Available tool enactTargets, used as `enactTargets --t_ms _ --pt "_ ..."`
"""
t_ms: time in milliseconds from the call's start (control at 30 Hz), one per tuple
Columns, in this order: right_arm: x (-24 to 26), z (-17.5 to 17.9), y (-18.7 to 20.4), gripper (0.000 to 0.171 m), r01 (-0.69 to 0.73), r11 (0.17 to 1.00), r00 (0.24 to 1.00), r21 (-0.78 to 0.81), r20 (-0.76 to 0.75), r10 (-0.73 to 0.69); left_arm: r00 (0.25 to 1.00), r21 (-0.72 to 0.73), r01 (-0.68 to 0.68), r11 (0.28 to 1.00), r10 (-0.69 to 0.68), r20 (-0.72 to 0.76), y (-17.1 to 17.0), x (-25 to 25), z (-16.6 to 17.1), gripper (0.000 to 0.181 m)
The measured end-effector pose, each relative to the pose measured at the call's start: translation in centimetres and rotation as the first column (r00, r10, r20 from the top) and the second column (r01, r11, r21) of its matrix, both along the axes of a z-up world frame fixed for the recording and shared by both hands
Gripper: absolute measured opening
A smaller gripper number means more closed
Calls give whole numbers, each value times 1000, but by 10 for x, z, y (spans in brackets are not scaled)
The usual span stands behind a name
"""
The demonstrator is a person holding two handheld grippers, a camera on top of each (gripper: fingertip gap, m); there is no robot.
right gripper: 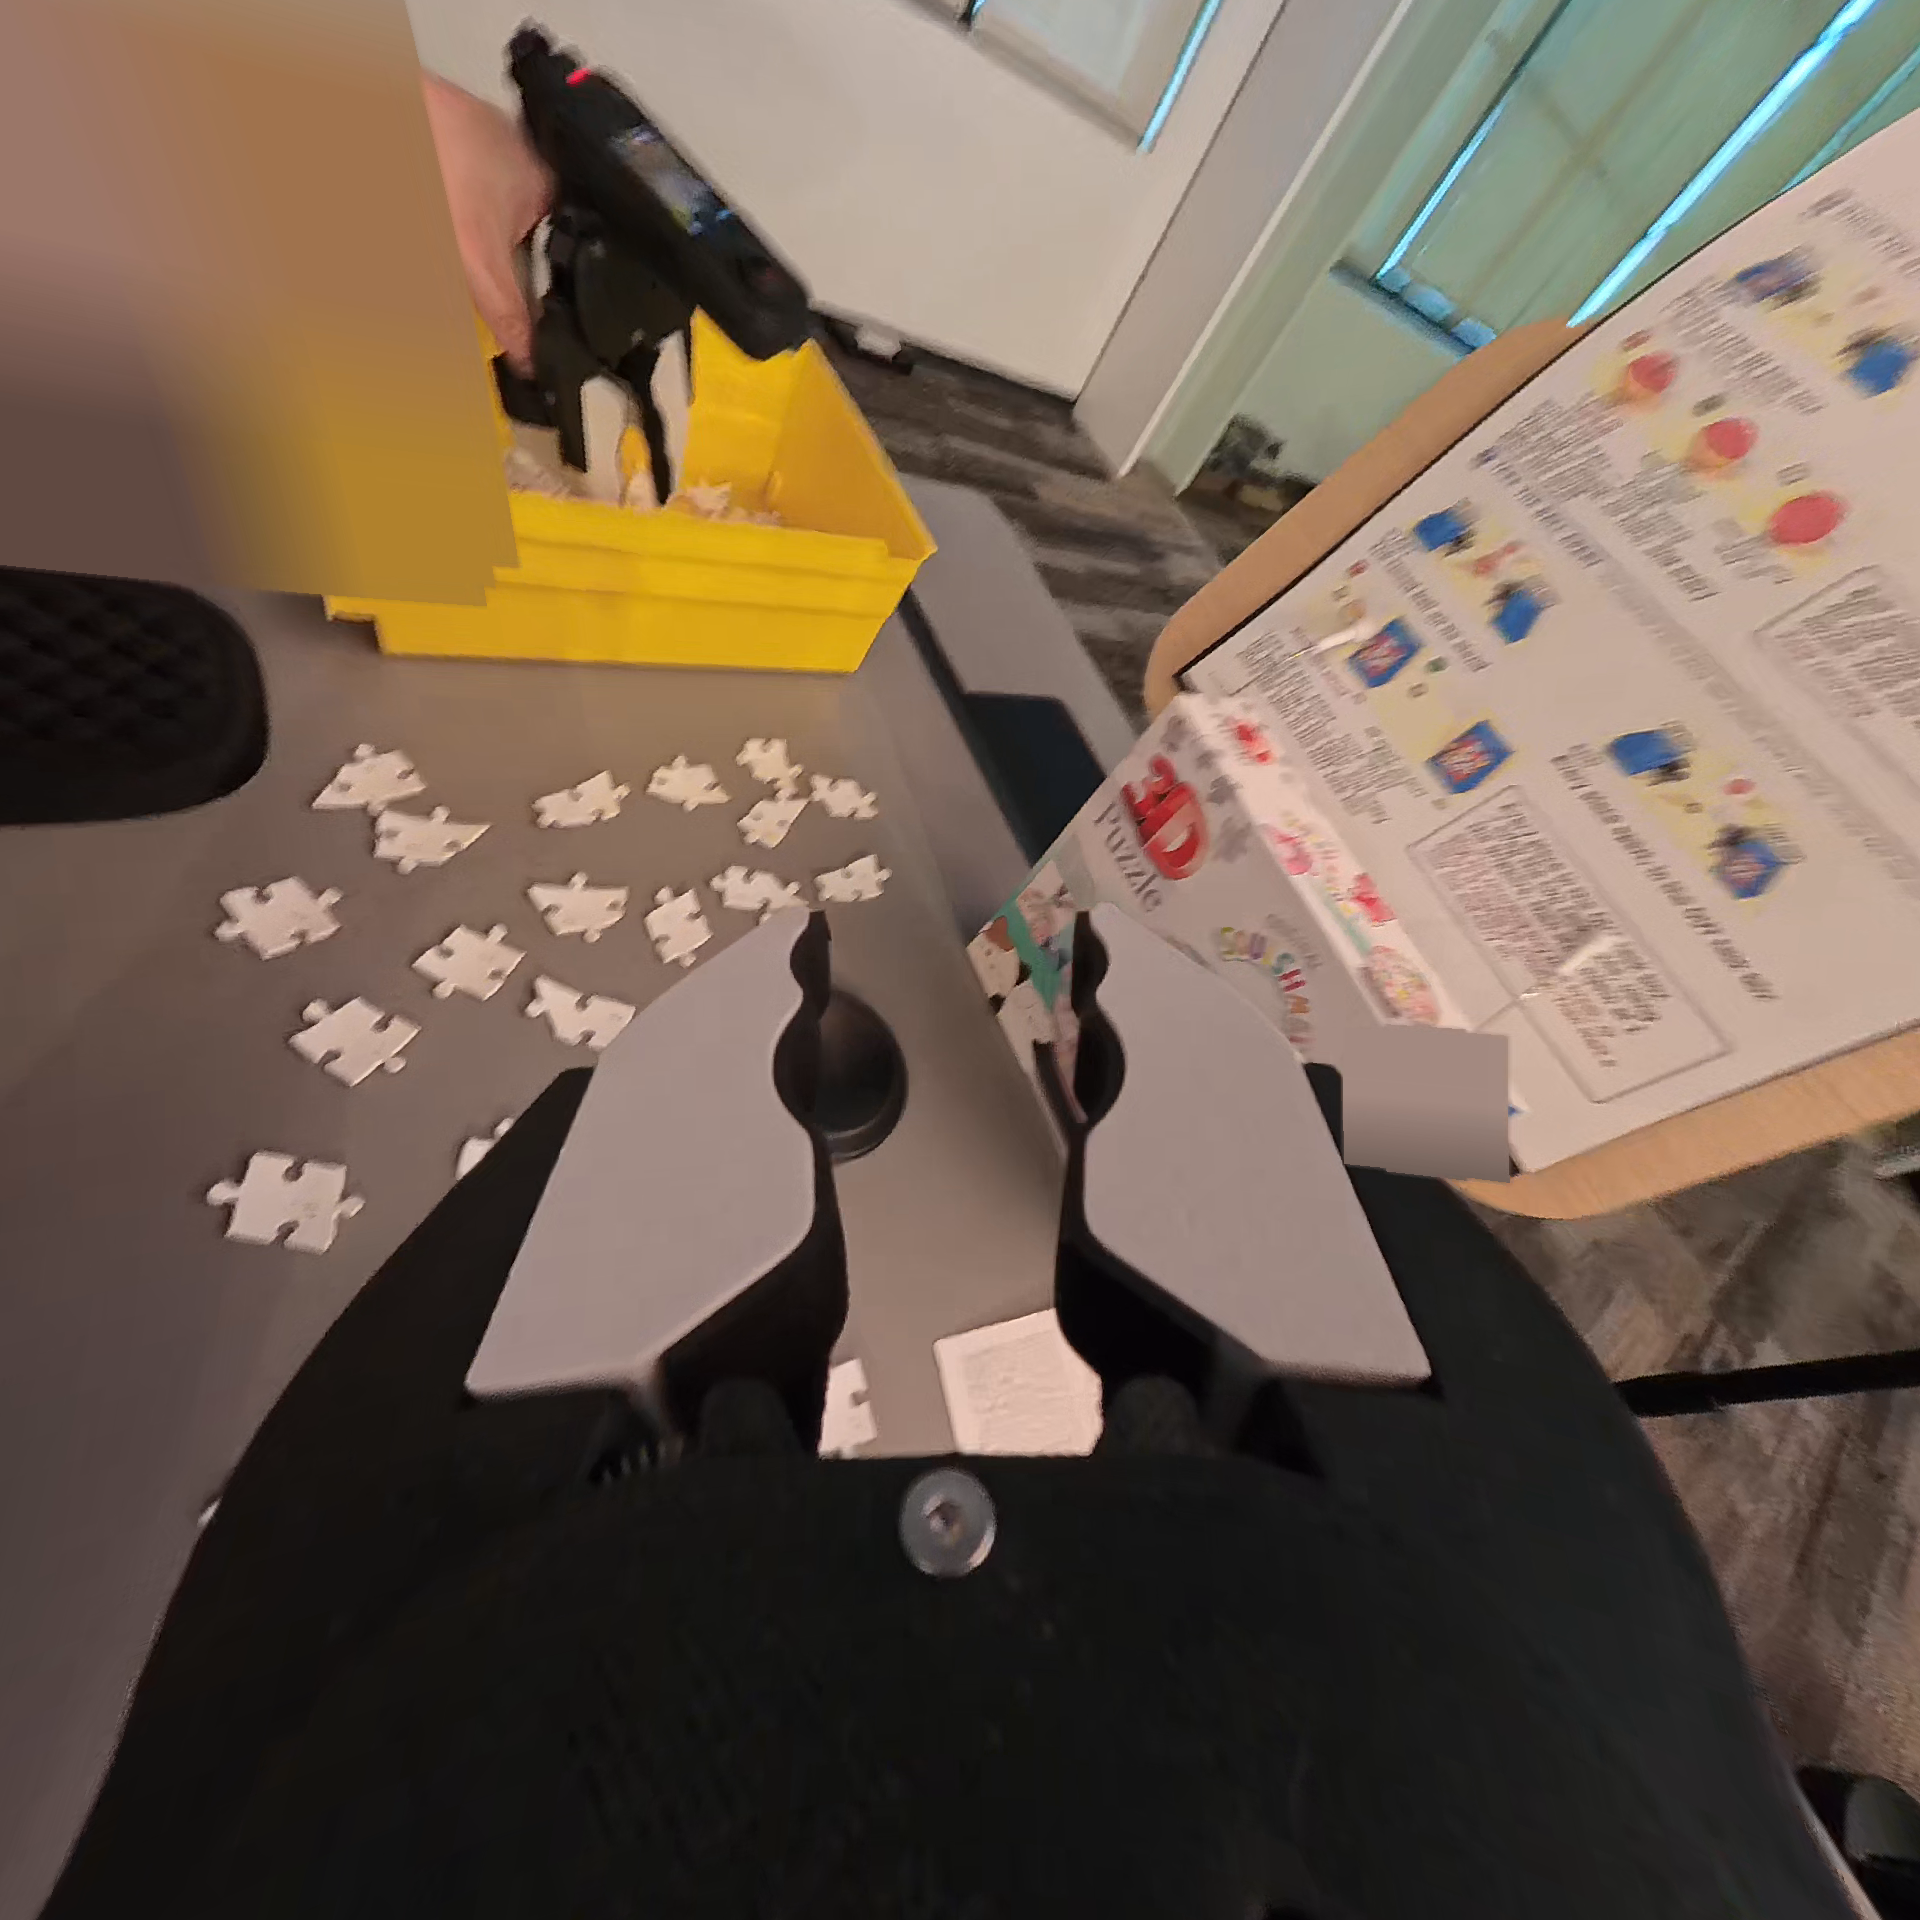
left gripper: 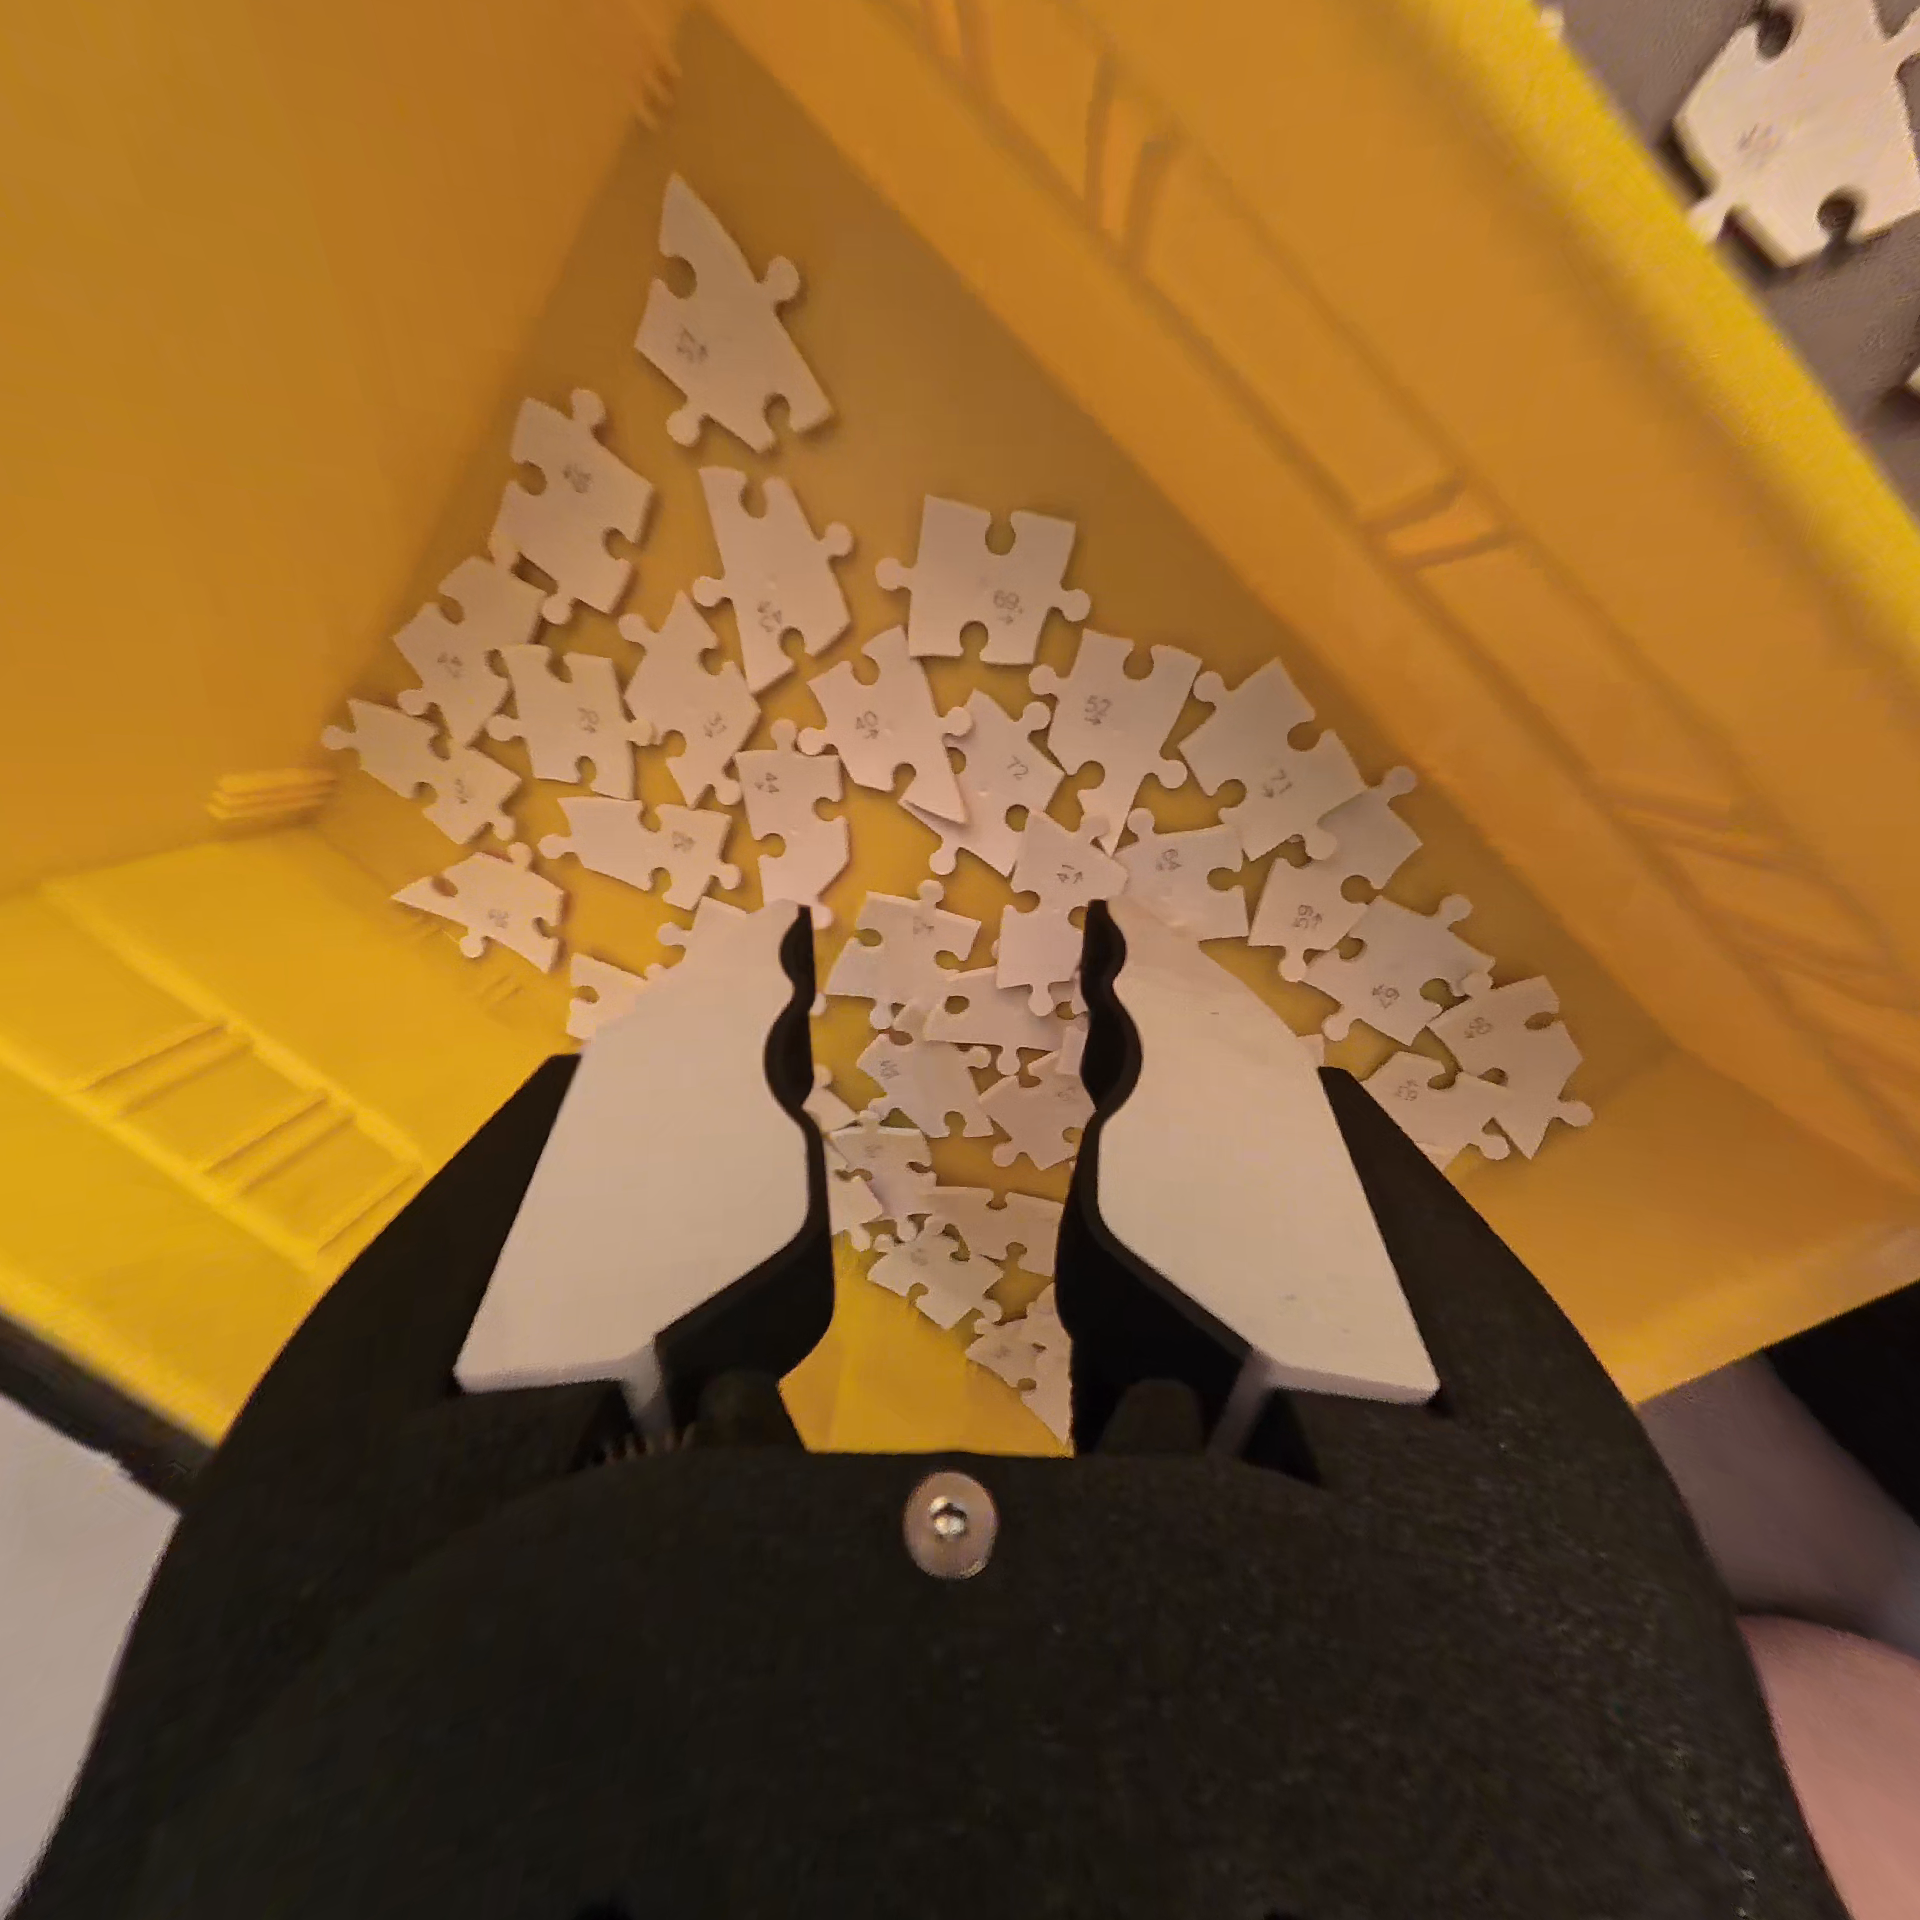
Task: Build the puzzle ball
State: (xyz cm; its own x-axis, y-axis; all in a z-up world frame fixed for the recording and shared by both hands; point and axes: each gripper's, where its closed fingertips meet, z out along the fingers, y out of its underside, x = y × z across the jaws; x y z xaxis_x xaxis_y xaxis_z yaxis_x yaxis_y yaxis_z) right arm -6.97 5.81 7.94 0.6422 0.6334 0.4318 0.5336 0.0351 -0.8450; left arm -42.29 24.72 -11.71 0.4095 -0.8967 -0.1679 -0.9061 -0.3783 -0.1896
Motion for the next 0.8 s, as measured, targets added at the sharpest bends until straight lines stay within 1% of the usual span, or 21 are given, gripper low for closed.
enactTargets --t_ms 100,167,233,333,400,467,567,667,700,733,767,800 --pt "8 23 -2 46 28 996 997 85 -79 -21 1000 60 -3 998 1 29 0 3 18 49" --pt "17 41 -4 48 56 987 986 151 -161 -32 999 107 -9 994 4 53 1 5 32 49" --pt "26 54 -6 51 74 981 970 182 -240 -29 994 170 -17 985 -1 107 5 10 49 49" --pt "44 66 -7 55 123 968 946 219 -321 -48 964 272 -77 959 2 266 13 23 86 47" --pt "54 69 -5 58 156 962 931 225 -358 -67 923 311 -135 941 5 385 15 30 112 47" --pt "61 69 -3 63 178 956 929 232 -360 -86 878 373 -186 909 -16 478 16 35 140 48" --pt "68 80 -6 71 248 916 925 315 -359 -127 779 422 -230 877 -94 620 7 50 180 50" --pt "69 88 -10 74 288 886 927 363 -337 -163 642 444 -261 857 -189 743 -10 66 217 56" --pt "70 89 -11 73 298 880 927 371 -331 -175 577 444 -265 856 -228 784 -18 73 229 61" --pt "73 90 -11 70 316 872 924 375 -330 -193 496 440 -260 860 -272 825 -28 81 241 70" --pt "76 90 -11 67 336 863 919 377 -332 -213 414 432 -251 866 -307 857 -39 88 250 73" --pt "79 90 -10 65 351 856 915 381 -333 -227 341 430 -244 869 -338 877 -49 94 258 73"
